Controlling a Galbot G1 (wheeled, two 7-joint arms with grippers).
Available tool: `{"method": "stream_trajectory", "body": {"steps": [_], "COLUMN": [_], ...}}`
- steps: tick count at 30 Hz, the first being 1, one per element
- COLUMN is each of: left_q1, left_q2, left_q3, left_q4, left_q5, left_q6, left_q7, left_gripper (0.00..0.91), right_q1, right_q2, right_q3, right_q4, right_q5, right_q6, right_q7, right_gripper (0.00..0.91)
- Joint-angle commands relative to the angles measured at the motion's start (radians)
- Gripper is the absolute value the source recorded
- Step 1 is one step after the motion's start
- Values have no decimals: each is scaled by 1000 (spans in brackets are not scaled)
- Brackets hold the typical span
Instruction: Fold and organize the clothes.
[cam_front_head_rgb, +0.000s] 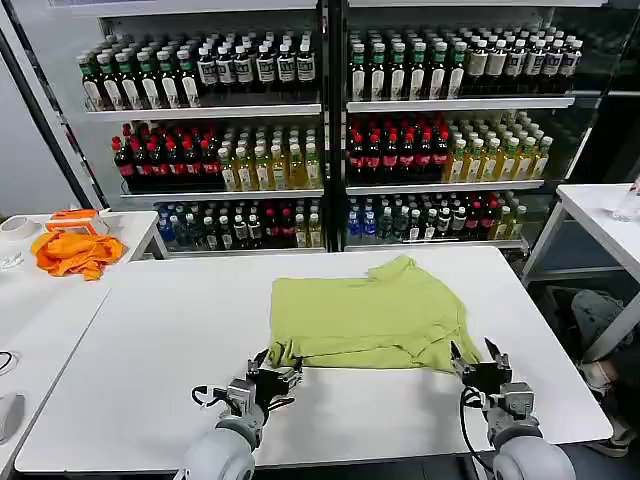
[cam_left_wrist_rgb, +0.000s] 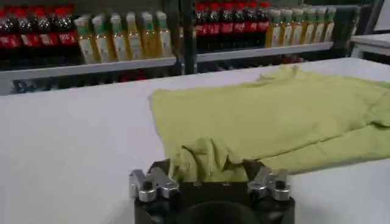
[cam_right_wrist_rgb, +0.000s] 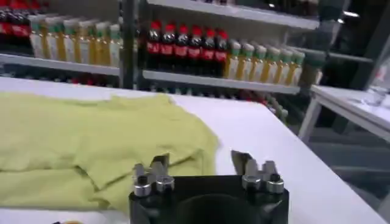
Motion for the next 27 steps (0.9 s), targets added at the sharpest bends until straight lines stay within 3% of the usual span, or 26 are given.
{"method": "stream_trajectory", "body": {"steps": [1, 17, 27], "left_q1": [-7, 19, 96], "left_q2": [11, 13, 8], "left_q3": [0, 7, -6], "left_q4": [18, 8, -40], "left_q5": [-30, -37, -35], "left_q6": [-29, -43, -79], "left_q7": [-22, -18, -19], "left_gripper": [30, 20, 20], "right_q1": [-33, -38, -106], "right_q2": [3, 11, 32], "right_q3": [15, 6, 5], "right_q4": [-32, -30, 36], "right_q5": [41, 27, -29], "right_q6": [-22, -6, 15], "right_q7": [10, 6, 4], "right_gripper": [0, 0, 0]}}
